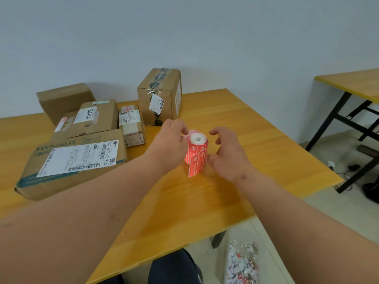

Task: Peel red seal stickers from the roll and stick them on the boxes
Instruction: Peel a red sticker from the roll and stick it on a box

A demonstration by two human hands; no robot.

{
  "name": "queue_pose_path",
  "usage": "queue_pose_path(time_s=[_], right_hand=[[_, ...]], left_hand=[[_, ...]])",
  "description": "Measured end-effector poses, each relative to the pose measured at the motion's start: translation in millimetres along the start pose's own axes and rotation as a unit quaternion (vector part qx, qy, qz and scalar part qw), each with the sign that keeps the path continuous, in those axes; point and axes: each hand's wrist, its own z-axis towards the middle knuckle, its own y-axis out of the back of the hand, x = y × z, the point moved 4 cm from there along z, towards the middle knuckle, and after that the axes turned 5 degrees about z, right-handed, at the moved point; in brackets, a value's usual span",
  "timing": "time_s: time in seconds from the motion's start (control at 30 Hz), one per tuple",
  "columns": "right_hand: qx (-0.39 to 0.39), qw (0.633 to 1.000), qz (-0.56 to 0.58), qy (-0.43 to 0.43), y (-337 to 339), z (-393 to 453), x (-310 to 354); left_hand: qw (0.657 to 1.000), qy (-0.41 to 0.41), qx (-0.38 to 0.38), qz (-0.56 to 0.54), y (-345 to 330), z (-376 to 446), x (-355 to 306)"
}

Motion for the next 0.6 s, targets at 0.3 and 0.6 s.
queue_pose_path(time_s=[0.3, 0.6], right_hand=[[0.002, 0.978, -0.158, 0.138, -6.2, -4.6, 18.5], [0.028, 0.973, -0.198, 0.116, -1.1, 1.0, 26.8]], left_hand=[[0.991, -0.007, 0.122, 0.058, -13.1, -16.1, -1.6], [0.986, 0.076, 0.134, -0.068, -9.1, -17.9, 8.8]])
